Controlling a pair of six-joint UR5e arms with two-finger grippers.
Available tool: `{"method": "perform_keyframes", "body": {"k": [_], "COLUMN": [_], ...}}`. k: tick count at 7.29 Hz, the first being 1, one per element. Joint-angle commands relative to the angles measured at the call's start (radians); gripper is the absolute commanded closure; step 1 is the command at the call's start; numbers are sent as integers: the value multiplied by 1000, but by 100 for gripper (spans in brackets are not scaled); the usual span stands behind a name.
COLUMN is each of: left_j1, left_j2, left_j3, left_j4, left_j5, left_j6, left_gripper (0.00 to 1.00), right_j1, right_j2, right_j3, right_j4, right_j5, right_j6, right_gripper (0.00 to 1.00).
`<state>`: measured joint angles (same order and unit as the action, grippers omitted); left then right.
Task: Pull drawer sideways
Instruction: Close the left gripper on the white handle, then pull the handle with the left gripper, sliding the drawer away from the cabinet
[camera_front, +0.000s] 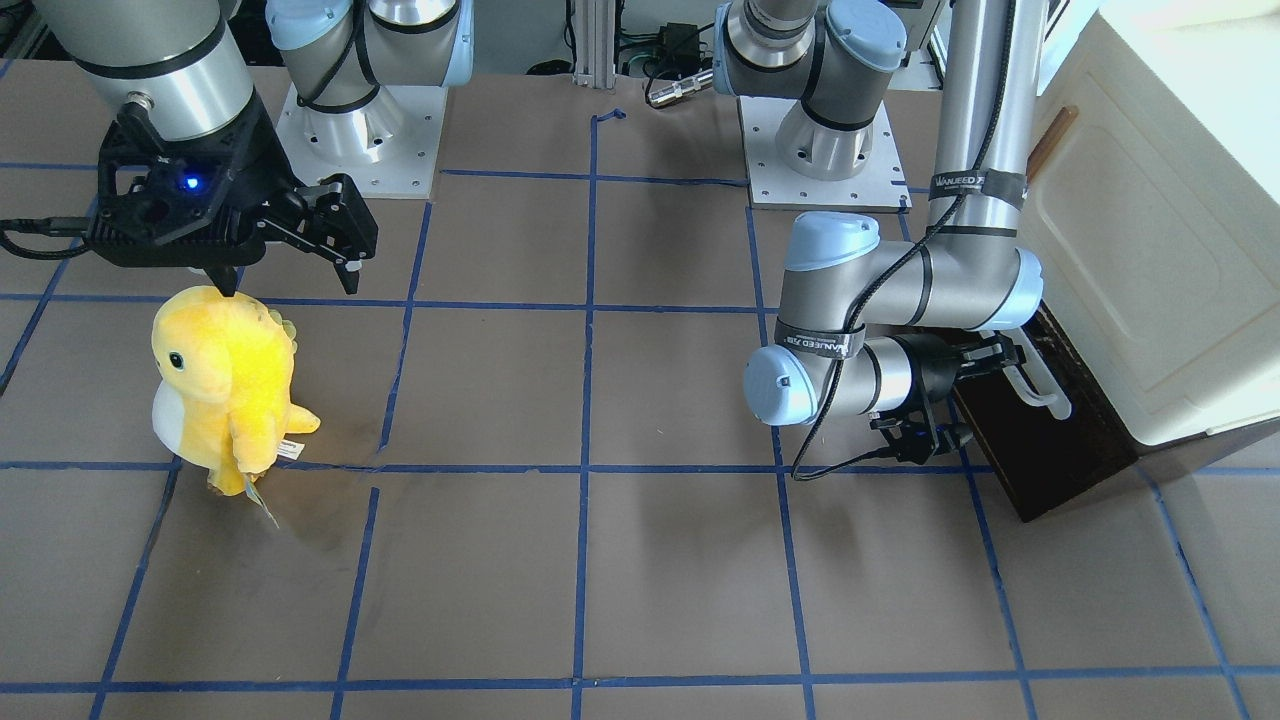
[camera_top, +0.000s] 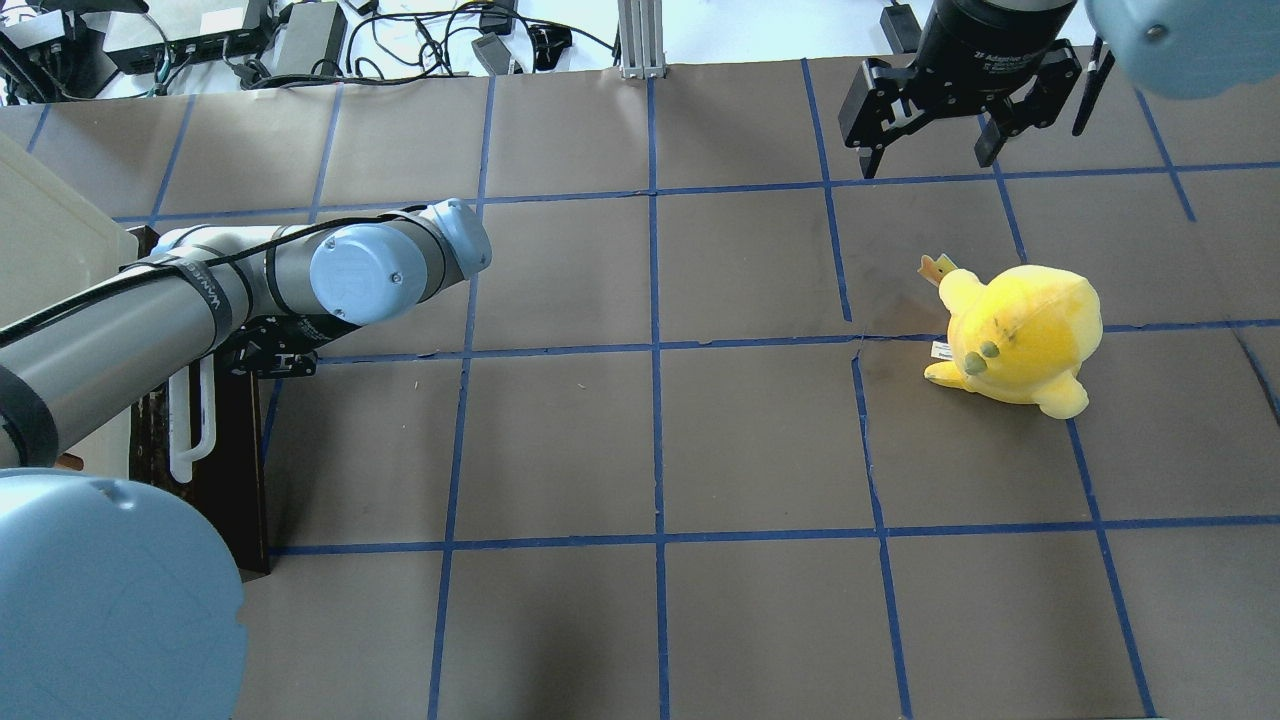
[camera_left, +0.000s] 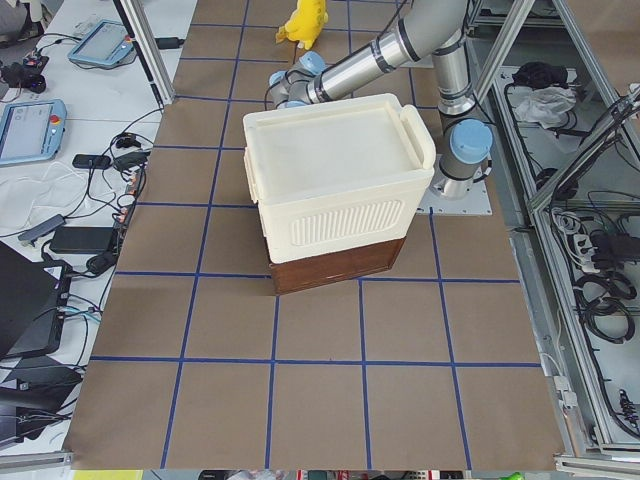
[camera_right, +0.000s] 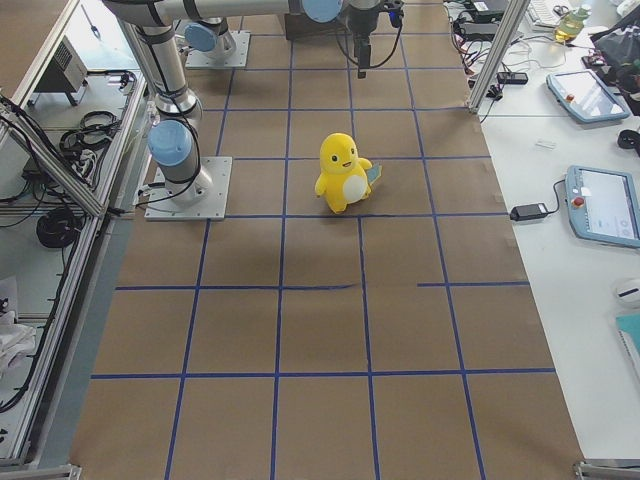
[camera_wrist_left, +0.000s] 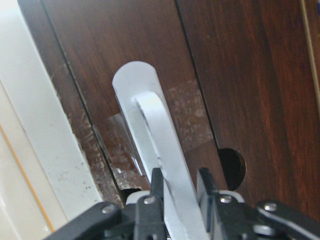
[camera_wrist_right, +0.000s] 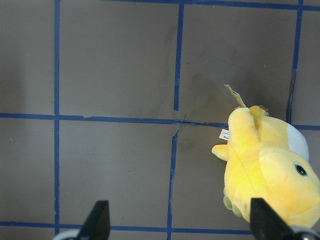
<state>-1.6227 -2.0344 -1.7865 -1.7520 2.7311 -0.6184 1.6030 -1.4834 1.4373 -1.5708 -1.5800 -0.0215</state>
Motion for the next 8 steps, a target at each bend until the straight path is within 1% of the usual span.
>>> {"method": "perform_keyframes", "body": {"k": [1,8], "left_j1": [-3,-17], "left_j2": [-1,-3], "left_j3": [2,7], "left_j4": [0,29], "left_j5": [-1,-2], "left_j6": [0,6], "left_gripper": [66,69], "right_j1": [0,0], "right_j2": [0,0], "right_j3": [0,0], "right_j4": [0,0], "right_j5": [0,0], "right_j6": [0,0], "right_gripper": [0,0]}}
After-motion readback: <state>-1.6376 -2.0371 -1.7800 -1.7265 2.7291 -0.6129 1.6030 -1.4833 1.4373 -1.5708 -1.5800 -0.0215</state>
